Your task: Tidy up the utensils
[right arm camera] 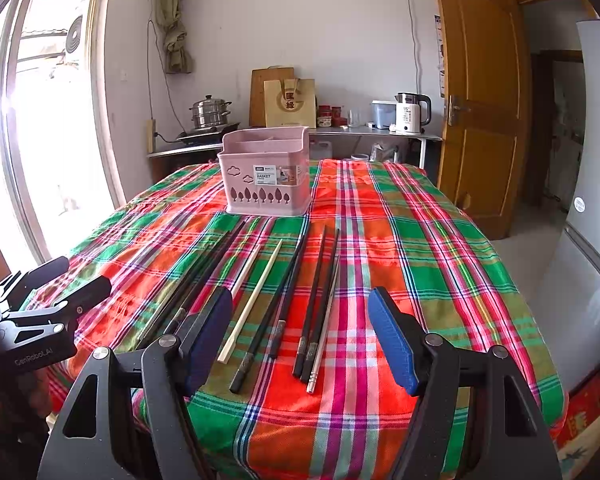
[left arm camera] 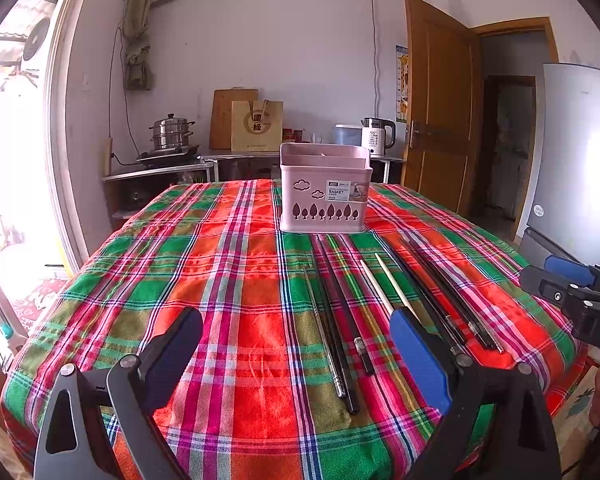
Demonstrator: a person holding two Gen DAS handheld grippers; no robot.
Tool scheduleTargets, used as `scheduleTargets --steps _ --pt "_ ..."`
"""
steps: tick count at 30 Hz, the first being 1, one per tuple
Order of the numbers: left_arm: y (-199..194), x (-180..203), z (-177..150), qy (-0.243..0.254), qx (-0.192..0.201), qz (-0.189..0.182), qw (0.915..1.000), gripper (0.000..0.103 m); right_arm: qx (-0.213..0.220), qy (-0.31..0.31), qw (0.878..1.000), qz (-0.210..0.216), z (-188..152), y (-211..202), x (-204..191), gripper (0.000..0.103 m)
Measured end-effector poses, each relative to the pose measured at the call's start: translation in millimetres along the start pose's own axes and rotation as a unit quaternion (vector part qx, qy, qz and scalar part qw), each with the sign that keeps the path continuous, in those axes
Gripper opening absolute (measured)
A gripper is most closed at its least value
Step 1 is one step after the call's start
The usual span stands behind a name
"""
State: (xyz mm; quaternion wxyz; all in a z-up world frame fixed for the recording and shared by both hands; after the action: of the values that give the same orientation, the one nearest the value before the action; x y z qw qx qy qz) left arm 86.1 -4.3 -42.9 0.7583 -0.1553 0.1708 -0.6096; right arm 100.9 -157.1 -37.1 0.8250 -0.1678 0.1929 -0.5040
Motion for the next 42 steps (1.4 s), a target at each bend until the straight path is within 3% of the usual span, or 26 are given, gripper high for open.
scheduleTargets --steps 42 --pt "-3.4 -2.5 1.9 -0.004 -0.001 -0.003 1.0 0.095 0.001 -0.002 1.0 -0.001 1.4 1.8 -1.4 0.071"
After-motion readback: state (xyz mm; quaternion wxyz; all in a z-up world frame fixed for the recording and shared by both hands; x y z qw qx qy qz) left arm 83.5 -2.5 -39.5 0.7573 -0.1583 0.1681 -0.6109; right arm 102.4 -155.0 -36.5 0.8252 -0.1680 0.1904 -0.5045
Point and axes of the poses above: each gripper's, at about its wrist camera, not at the fingertips, and y roughly the way its jaws point, x to its right, z to its top, the point moved 10 cm from there along y, roughly the way its jaws point, and after that the axes turned 13 degrees about z, right-handed, at the moved point
